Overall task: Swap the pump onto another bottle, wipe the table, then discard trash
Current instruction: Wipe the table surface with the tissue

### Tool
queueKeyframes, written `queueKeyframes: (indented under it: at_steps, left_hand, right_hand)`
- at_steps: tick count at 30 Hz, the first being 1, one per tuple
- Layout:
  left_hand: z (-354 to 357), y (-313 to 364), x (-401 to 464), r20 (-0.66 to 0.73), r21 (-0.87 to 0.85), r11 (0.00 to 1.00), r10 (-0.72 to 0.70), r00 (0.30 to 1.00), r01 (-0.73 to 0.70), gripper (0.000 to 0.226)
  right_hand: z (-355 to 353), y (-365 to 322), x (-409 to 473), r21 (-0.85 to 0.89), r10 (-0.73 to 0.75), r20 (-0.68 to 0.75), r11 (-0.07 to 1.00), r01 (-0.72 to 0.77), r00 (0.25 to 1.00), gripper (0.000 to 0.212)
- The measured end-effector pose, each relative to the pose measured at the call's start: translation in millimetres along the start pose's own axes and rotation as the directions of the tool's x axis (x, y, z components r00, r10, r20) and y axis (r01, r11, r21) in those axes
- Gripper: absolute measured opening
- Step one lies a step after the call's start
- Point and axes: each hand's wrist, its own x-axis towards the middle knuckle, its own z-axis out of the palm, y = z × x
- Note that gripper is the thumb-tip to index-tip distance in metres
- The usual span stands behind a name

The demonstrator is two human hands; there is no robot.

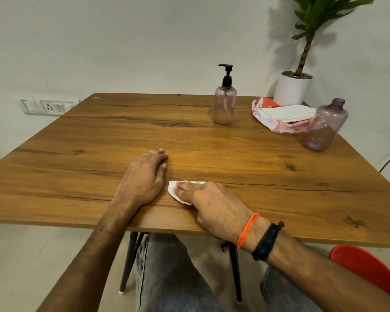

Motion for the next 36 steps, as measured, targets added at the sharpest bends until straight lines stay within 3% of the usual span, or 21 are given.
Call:
queueKeyframes:
  at_steps: [4,10,12,14,16,19,25,26,28,31,36]
  left_hand:
    - [-1,0,-1,0.002,-0.008,1.000,-0.004,1.000,0.004,0.041]
    - [-3,2,-2,0.004,-0.011,1.000,-0.005,1.000,0.005,0.041]
    - [-4,3,-3,0.009,-0.006,1.000,-0.007,1.000,0.008,0.041]
    - [-5,5,-3,0.004,0.002,1.000,-0.012,1.000,0.012,0.041]
    - [-6,9,-3,-0.003,0.006,1.000,-0.025,1.000,0.025,0.040]
    - [-12,12,-2,0.029,-0.032,0.998,-0.057,0.998,0.058,0.040]
    - [-17,38,1,-0.012,-0.350,0.932,-0.106,0.994,0.095,0.036]
    - [-16,48,3,-0.002,-0.463,0.878,-0.140,0.990,0.124,0.034]
    - [-13,68,8,0.079,-0.725,0.659,-0.212,0.974,0.202,0.029]
    - [-6,92,15,0.222,-0.886,0.344,-0.275,0.935,0.311,0.032]
    - [10,112,28,0.314,-0.898,0.239,-0.243,0.918,0.371,0.046]
  right_hand:
    - [0,2,-1,0.080,0.013,-0.077,0.997,-0.007,0.997,0.056]
    - [-13,2,-23,0.478,-0.119,0.018,0.873,0.096,0.993,0.048]
    - [-24,10,-27,0.728,-0.084,0.011,0.684,0.050,0.996,0.040]
    - [-35,25,-24,0.954,0.059,-0.009,0.300,-0.009,0.998,0.034]
    - [-41,40,-20,1.000,0.197,0.023,-0.025,-0.018,0.980,0.027]
    - [-43,59,-12,0.966,0.297,0.104,-0.257,-0.025,0.949,0.041]
    - [-38,74,-2,0.951,0.406,0.185,-0.305,-0.058,0.895,0.019]
    - [-37,76,0,0.955,0.433,0.179,-0.293,-0.050,0.883,0.019]
    - [-38,79,1,0.968,0.498,0.169,-0.244,-0.050,0.851,0.018]
    - [-37,88,-3,0.987,0.575,0.149,-0.138,-0.084,0.805,0.016]
    - [-36,110,-18,0.997,0.604,0.070,-0.018,-0.074,0.794,0.015]
